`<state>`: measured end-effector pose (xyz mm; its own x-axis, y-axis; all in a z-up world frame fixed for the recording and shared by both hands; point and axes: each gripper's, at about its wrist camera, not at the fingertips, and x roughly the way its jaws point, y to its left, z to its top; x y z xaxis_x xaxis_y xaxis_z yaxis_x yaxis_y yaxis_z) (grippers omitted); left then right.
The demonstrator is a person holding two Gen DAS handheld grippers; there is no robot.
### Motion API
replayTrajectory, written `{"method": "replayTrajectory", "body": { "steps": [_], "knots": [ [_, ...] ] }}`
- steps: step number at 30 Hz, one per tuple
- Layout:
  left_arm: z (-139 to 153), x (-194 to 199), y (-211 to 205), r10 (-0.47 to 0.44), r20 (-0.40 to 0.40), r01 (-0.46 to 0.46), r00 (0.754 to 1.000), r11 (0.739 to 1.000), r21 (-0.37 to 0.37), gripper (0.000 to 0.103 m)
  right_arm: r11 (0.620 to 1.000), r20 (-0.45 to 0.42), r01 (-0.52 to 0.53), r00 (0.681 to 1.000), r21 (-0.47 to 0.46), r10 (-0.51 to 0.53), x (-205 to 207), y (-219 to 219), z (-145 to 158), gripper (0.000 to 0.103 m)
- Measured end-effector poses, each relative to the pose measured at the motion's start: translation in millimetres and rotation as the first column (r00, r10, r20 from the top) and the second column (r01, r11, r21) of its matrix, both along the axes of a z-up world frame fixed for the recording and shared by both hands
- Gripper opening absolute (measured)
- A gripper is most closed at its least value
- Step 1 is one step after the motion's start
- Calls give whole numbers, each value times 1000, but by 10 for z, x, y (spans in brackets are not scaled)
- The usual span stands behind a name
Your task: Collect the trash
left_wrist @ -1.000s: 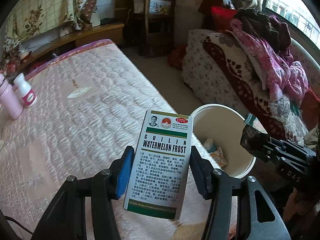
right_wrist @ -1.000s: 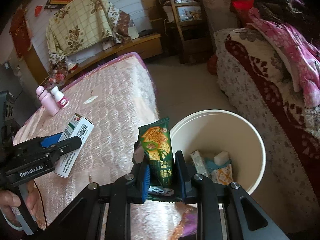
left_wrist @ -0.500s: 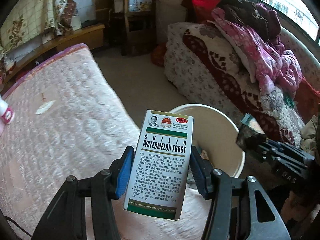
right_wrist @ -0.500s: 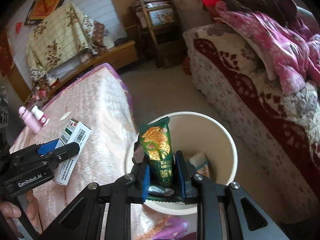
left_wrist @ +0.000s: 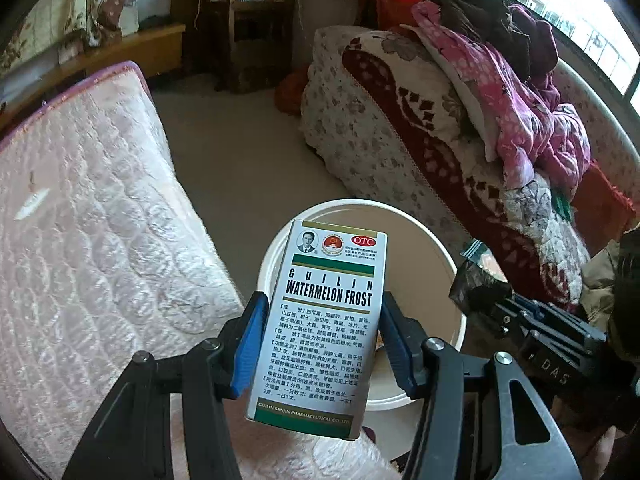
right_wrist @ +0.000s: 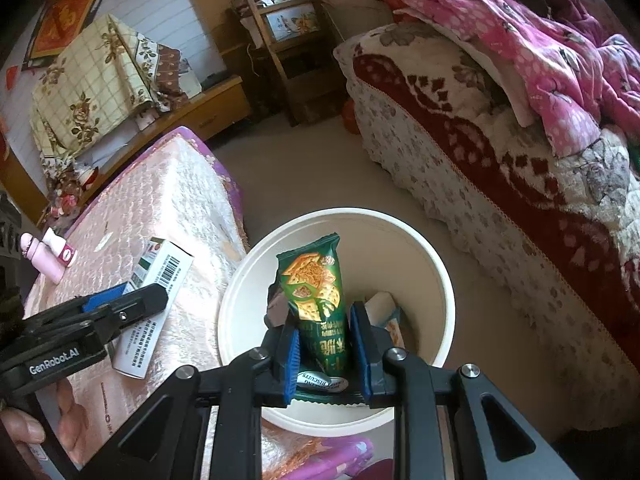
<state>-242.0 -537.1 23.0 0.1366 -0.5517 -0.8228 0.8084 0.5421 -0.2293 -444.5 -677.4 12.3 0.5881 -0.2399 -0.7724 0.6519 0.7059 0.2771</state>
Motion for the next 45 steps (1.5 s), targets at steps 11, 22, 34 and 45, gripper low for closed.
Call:
{"method": "replayTrajectory", "body": {
  "steps": [11,22,34,45],
  "knots": [
    [-114,0,-137,0,-37,1,999,1000,10,71,999,6,17,1000,40,-17,40,-31,-86,31],
    [3,22,50,48,55,-48,997,999,-9,78,999,24,37,999,19,-37,0,-12,-67,80],
    [528,-178,595,120,243,-84,963,984,-156,87,991,63,37,998,-128,-29,-63,389,323,80],
    [917,-253,1362,271,306,-170,913,933,-318,90,965,120,62,992,-257,-32,-207,834,752,79]
  ]
}}
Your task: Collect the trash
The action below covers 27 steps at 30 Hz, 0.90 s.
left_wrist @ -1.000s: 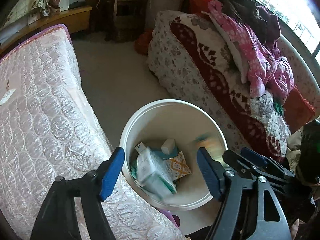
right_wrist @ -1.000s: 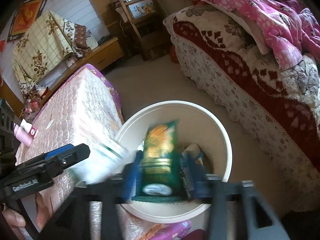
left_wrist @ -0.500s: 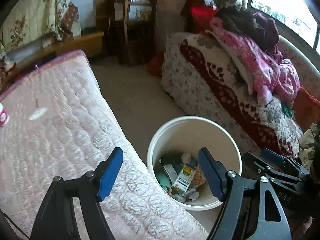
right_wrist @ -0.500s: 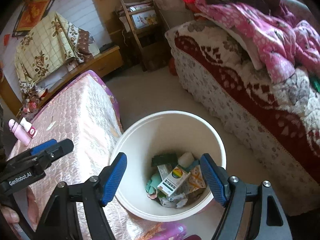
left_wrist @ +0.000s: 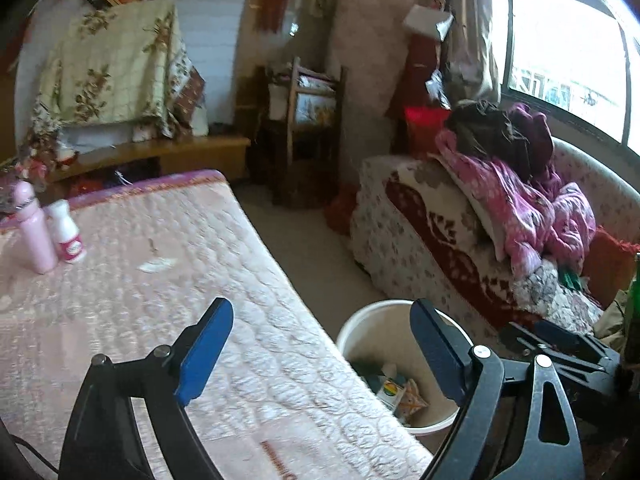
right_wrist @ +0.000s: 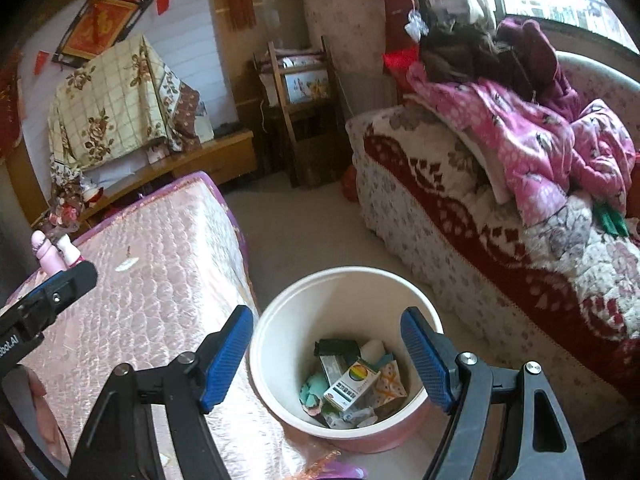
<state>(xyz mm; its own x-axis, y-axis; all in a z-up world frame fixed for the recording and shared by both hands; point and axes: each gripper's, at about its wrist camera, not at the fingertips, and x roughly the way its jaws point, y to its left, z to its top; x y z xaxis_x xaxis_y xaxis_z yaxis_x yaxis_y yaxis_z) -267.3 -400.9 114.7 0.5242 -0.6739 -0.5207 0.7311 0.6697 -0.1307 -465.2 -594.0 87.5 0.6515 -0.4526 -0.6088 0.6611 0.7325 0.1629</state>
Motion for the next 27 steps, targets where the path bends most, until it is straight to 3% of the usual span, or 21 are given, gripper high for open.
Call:
{"method": "replayTrajectory", "body": {
  "steps": [12,27],
  "knots": [
    [270,-240,430,25,146,-20,989,999,-33,90,997,48,1,999,-80,3,-145,365,350,80],
    [347,-349,542,18,165,-9,986,998,-55,90,995,75,2,997,-100,5,-208,492,469,80]
  ]
}}
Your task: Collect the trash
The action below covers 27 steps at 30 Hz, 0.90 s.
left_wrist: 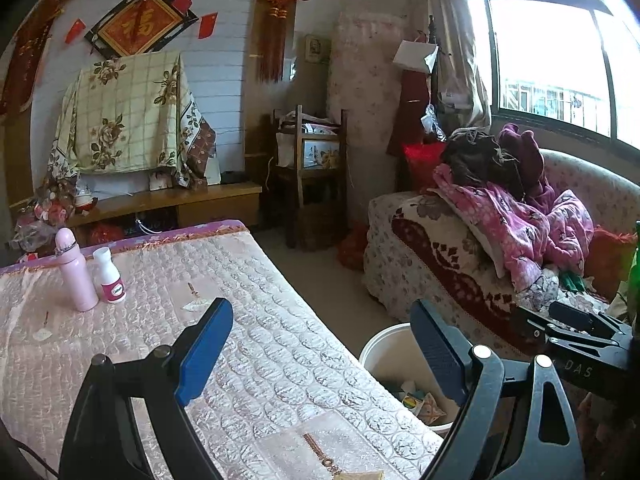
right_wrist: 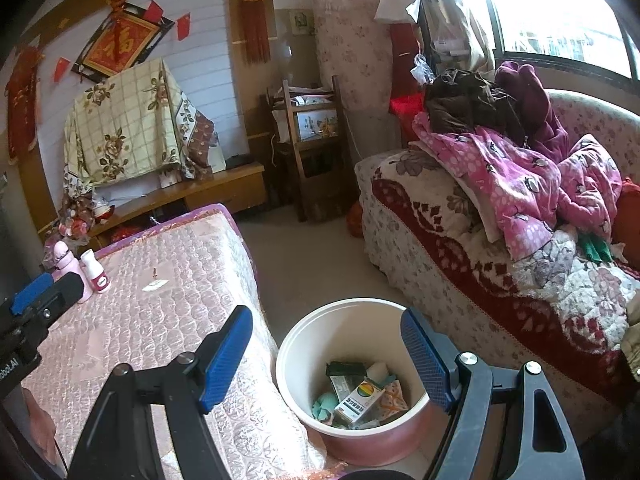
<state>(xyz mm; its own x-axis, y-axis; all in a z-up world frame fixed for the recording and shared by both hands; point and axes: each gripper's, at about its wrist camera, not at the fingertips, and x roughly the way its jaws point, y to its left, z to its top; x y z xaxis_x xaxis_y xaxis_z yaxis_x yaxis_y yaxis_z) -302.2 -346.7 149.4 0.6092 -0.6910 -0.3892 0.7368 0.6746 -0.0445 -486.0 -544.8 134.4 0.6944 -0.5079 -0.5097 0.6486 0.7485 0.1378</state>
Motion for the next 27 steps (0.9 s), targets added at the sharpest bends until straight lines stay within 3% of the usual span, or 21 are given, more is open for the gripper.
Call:
{"method": "replayTrajectory", "body": {
  "steps": [27],
  "knots": [
    [-102,34,-86,-3,-36,4,999,999,41,90,999,-36,34,999,-15,-34,-6,-18,-18,80]
  ]
}}
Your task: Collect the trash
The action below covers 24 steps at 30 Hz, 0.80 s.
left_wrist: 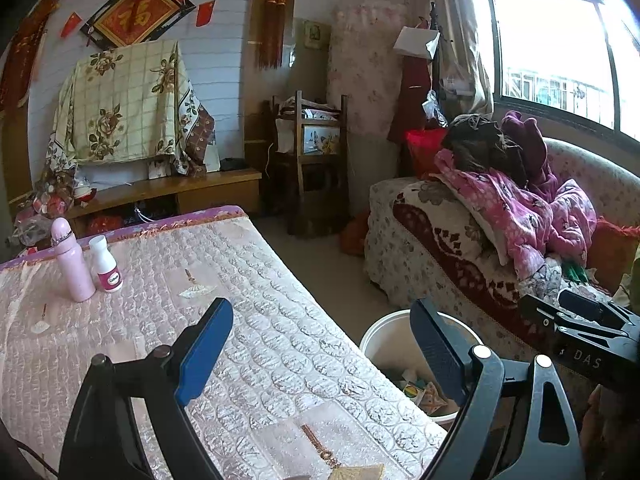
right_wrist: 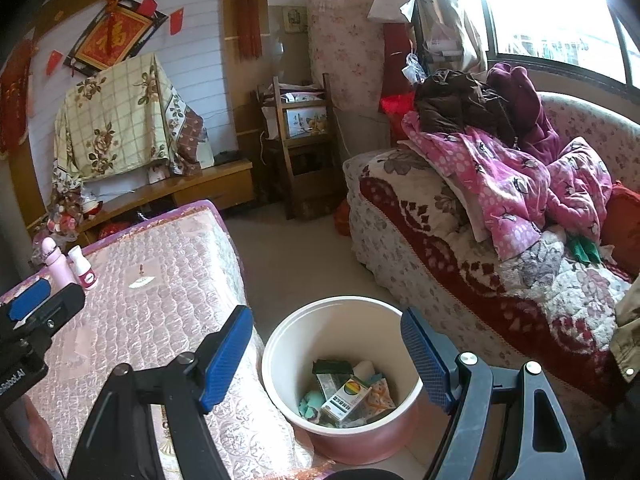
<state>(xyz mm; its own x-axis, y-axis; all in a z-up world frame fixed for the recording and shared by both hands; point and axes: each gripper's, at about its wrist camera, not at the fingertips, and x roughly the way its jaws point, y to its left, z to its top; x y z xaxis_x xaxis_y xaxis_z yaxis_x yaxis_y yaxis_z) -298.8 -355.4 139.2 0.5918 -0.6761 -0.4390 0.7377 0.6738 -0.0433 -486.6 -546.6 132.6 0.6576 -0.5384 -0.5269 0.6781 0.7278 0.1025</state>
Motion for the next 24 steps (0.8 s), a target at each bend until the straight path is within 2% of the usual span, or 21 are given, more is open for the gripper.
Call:
{"method": "replayTrajectory", "body": {
  "steps": [24],
  "knots": [
    [-102,105,-13,-13,-74,14,997,1000,10,90,1000,-23,-1,1000,-3,1,24,-1,-8,80]
  ]
}}
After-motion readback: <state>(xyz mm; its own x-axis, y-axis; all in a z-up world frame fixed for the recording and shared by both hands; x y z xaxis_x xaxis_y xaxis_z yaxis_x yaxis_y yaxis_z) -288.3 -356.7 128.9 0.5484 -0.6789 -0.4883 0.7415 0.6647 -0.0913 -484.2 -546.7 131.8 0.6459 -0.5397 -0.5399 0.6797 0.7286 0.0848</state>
